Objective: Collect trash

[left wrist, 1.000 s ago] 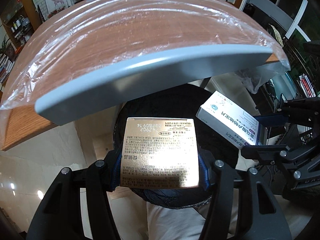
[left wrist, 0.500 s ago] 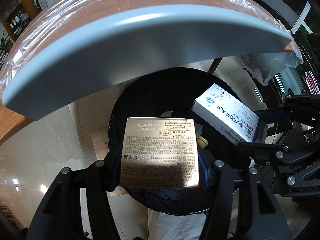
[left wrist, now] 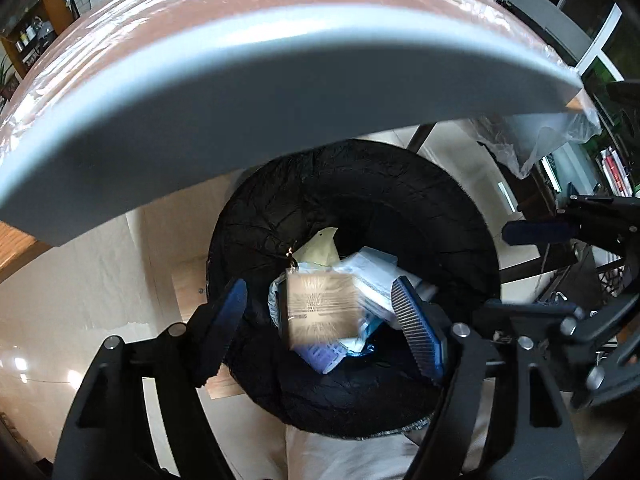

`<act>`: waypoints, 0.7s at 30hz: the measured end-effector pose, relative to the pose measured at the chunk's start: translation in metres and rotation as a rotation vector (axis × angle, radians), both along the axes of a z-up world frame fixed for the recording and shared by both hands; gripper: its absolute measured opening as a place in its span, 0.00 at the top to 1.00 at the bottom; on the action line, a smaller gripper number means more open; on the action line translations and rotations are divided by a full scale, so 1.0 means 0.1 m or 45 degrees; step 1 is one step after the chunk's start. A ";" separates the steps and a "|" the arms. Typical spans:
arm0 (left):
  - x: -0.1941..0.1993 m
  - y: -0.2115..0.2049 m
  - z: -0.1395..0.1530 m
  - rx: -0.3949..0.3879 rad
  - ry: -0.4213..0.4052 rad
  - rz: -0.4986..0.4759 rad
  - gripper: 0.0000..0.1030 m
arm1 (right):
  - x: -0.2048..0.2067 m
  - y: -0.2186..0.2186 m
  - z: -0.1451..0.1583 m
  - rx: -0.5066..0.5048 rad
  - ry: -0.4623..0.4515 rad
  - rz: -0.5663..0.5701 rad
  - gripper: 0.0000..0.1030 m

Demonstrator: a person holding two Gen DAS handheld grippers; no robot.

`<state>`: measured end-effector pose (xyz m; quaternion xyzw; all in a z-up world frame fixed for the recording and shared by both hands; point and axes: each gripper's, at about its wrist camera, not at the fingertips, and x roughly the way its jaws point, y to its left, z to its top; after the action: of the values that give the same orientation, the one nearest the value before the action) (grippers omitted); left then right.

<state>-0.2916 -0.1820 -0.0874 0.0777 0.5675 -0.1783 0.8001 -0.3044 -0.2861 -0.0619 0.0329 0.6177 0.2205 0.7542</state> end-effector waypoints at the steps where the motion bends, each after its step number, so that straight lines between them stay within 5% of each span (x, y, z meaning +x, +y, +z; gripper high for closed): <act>1: -0.01 0.01 0.05 -0.007 -0.005 -0.004 0.26 | 0.00 -0.03 0.06 0.009 -0.007 -0.007 0.30; 6: -0.01 0.16 0.73 -0.135 -0.161 -0.017 0.26 | 0.01 -0.26 0.74 0.126 -0.165 -0.049 0.25; 8: 0.16 0.31 1.00 -0.312 -0.049 0.023 0.25 | 0.07 -0.40 1.05 0.152 -0.282 -0.094 0.15; 14: 0.64 0.78 1.63 -0.583 -0.114 0.107 0.14 | 0.68 -0.95 1.53 0.299 -0.393 -0.314 0.11; 16: 0.77 0.86 1.82 -0.540 -0.212 0.106 0.13 | 0.91 -1.11 1.56 0.257 -0.409 -0.397 0.10; 18: 1.00 0.96 1.92 -0.382 -0.372 0.189 0.09 | 1.12 -1.21 1.54 0.158 -0.450 -0.468 0.05; 21: 1.41 1.07 1.82 -0.236 -0.489 0.326 0.07 | 1.52 -1.35 1.34 -0.063 -0.514 -0.596 0.04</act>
<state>-0.1507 -0.0751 0.0947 -0.0361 0.3913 -0.1086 0.9131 -0.1521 -0.4212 0.0716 0.1114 0.4360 0.0278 0.8926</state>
